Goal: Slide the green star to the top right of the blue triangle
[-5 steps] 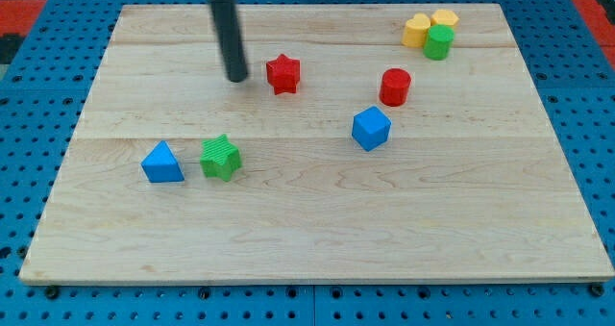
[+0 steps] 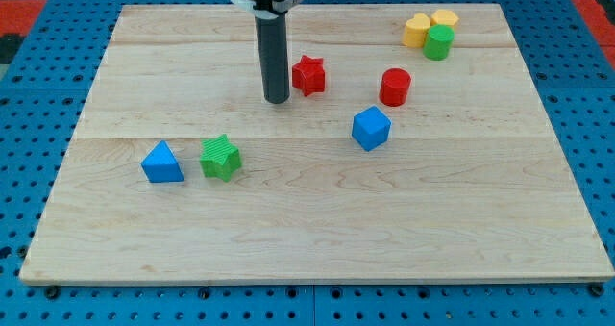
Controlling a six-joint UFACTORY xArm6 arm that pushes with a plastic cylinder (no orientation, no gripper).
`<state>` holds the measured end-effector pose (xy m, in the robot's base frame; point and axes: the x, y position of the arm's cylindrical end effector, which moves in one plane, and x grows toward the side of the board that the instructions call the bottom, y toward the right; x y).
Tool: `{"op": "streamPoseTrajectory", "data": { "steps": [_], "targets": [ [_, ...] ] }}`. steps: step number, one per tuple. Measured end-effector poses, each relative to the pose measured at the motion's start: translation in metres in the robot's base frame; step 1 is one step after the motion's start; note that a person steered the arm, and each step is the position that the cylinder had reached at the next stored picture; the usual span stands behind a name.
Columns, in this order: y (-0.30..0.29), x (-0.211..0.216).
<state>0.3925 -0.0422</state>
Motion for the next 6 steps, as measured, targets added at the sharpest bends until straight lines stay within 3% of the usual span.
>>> {"op": "streamPoseTrajectory", "data": {
  "steps": [1, 3, 4, 5, 6],
  "targets": [
    [0.01, 0.063],
    [0.005, 0.134],
    [-0.046, 0.134],
    [-0.037, 0.047],
    [-0.046, 0.025]
  ]
}}
